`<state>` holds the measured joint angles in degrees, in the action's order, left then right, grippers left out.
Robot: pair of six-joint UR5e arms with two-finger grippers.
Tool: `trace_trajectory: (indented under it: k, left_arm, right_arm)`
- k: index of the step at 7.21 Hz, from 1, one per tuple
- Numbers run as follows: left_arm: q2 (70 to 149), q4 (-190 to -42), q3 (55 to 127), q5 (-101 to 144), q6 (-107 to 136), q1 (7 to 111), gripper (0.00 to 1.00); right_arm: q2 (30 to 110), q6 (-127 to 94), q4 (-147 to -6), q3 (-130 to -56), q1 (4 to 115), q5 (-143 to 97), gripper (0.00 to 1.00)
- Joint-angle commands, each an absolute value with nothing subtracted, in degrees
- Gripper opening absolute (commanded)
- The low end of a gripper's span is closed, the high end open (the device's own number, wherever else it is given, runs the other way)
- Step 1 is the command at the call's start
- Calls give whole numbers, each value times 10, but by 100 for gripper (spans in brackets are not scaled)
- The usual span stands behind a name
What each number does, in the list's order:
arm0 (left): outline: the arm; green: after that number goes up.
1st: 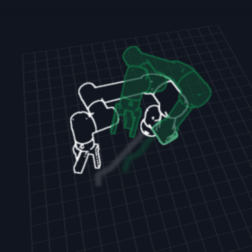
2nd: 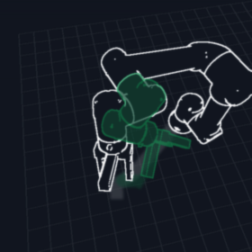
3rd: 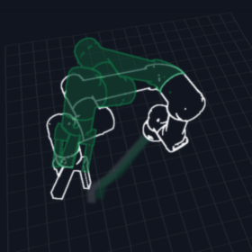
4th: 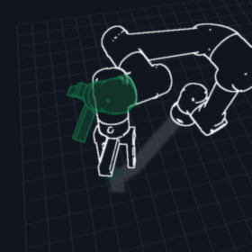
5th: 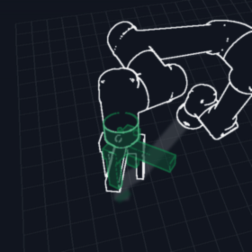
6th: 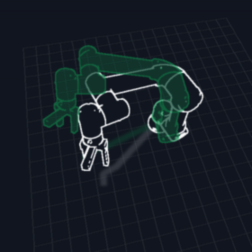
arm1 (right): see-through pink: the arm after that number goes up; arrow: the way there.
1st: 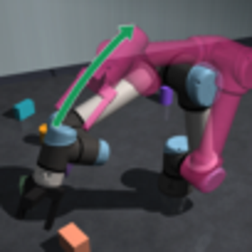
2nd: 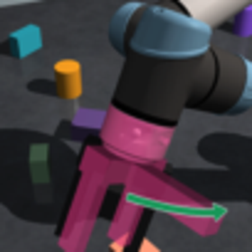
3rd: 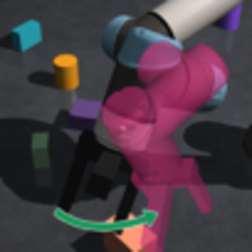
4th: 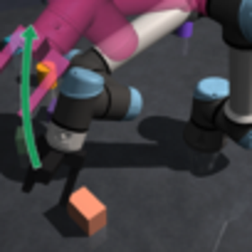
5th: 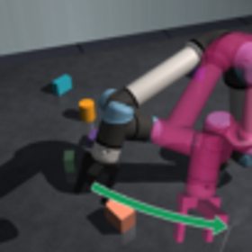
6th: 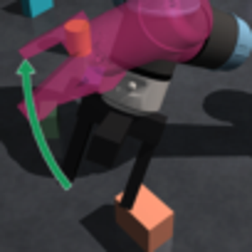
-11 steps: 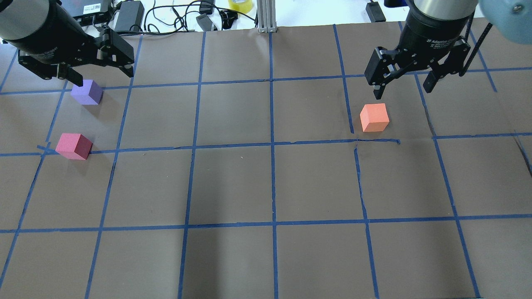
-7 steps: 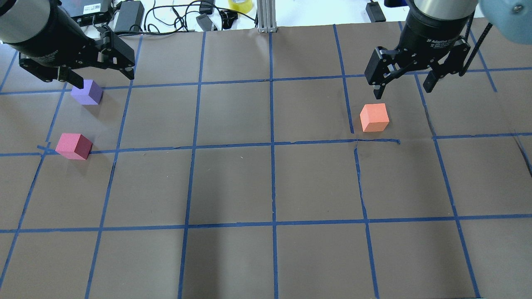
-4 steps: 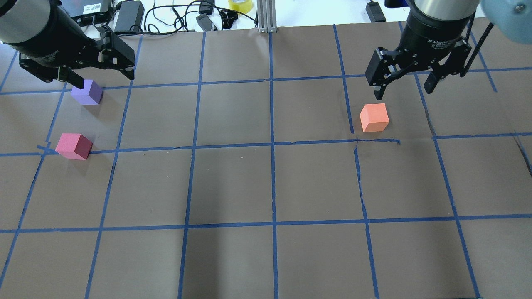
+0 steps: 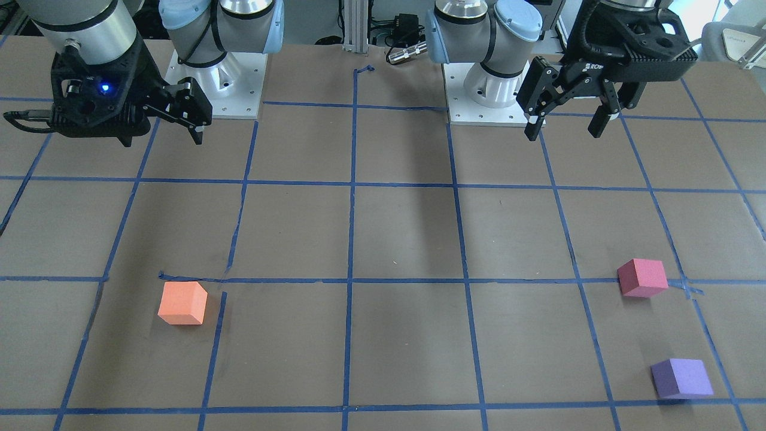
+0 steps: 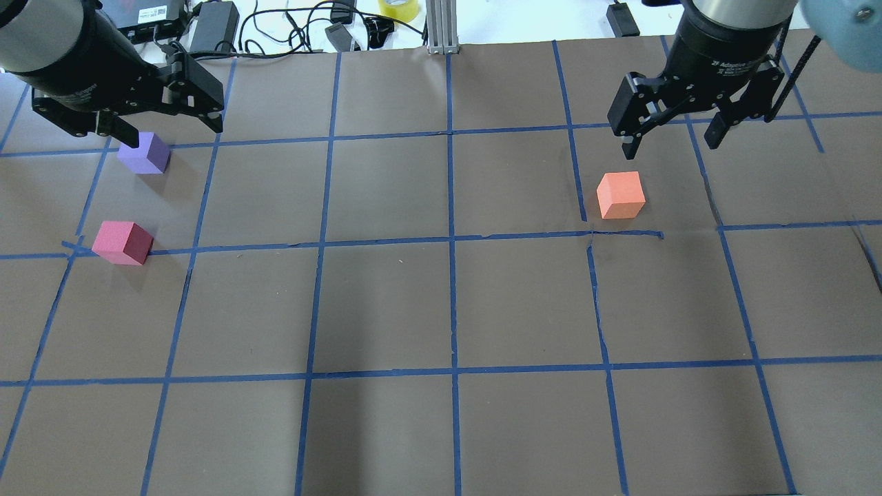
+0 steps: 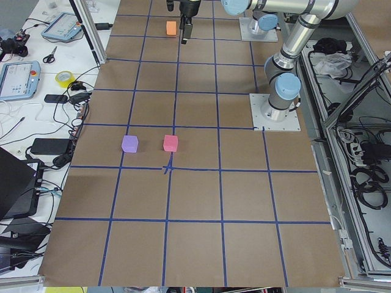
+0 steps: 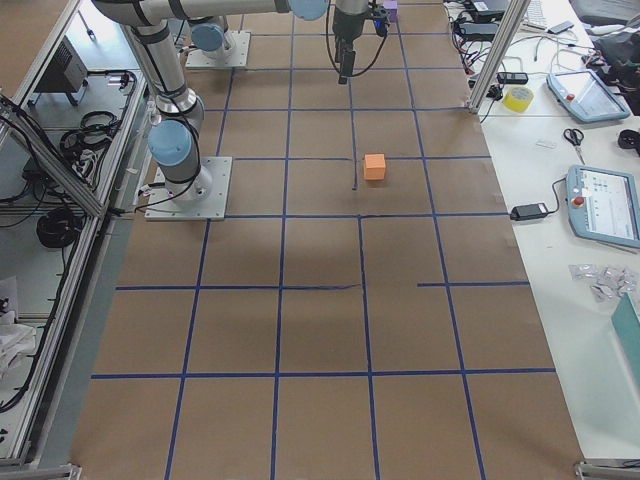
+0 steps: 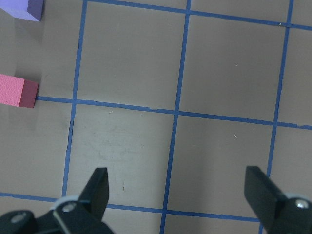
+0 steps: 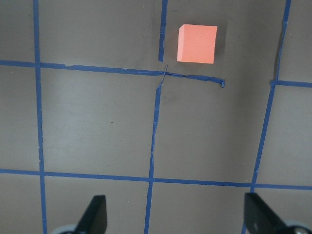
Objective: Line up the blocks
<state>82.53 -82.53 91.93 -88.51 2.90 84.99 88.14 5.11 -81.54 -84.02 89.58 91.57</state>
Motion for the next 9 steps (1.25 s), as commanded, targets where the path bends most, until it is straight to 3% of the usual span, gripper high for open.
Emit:
trace_trajectory:
  k: [1,9]
  left_arm:
    - [825,-824,919,-885,29,850,100]
    - [825,-825,919,-885,29,850,100]
  right_arm:
    - [882,52,-809,-840,896,918,100]
    - [852,79,-837,-844,870,918,100]
